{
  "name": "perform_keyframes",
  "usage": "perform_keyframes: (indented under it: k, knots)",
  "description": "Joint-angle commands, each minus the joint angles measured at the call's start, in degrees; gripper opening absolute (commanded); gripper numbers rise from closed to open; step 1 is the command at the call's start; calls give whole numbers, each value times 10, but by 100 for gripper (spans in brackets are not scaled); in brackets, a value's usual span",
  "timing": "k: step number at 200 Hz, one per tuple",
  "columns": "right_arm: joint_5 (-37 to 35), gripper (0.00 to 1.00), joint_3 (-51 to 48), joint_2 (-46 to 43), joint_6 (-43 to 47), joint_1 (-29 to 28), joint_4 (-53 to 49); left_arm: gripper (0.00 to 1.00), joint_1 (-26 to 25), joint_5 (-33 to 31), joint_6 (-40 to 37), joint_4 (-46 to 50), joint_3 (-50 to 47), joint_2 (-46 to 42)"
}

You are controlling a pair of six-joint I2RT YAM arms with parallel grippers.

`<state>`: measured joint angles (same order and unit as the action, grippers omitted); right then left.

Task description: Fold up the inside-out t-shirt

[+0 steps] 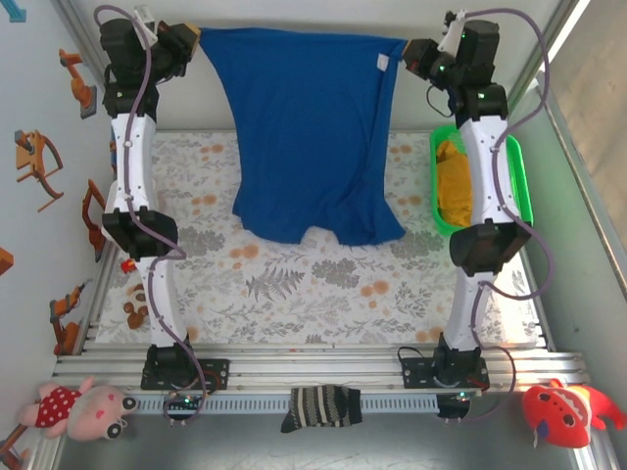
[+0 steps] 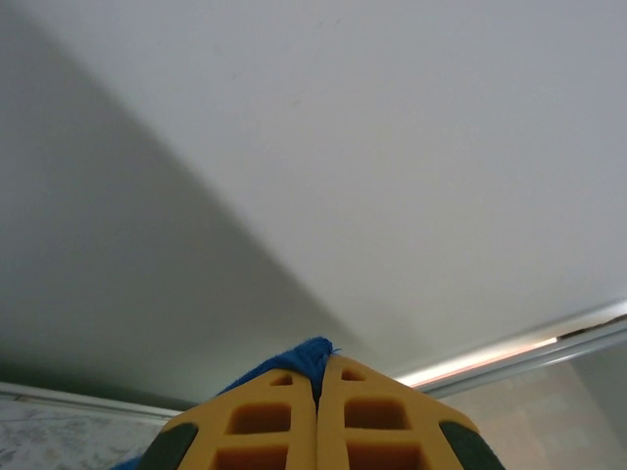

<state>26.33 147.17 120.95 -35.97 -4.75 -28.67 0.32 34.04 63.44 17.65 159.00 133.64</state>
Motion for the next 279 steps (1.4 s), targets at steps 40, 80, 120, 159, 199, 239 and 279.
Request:
perform_keyframes:
  k: [40, 80, 120, 159, 199, 239, 279]
  knots:
    - [-11, 0, -191, -168, -48, 35, 173, 0, 40, -33, -21, -130, -151, -187]
    - [-36, 0, -648, -361, -39, 30, 284, 0, 19, 25, -62, -211, -553, -346]
    - [-86, 0, -1001, -466, -53, -12, 320, 0, -2, -24, -110, -254, -1001, -509]
    - [-154, 0, -1136, -441, -88, -104, 298, 0, -20, -85, -144, -195, -1197, -555]
    - [-207, 0, -1185, -446, -133, -157, 263, 0, -43, -134, -165, -112, -1262, -622]
    - [-236, 0, -1208, -492, -161, -187, 221, 0, -43, -180, -178, -2, -1305, -730]
    - [-263, 0, -1213, -562, -184, -218, 150, 0, -44, -200, -169, 81, -1339, -835]
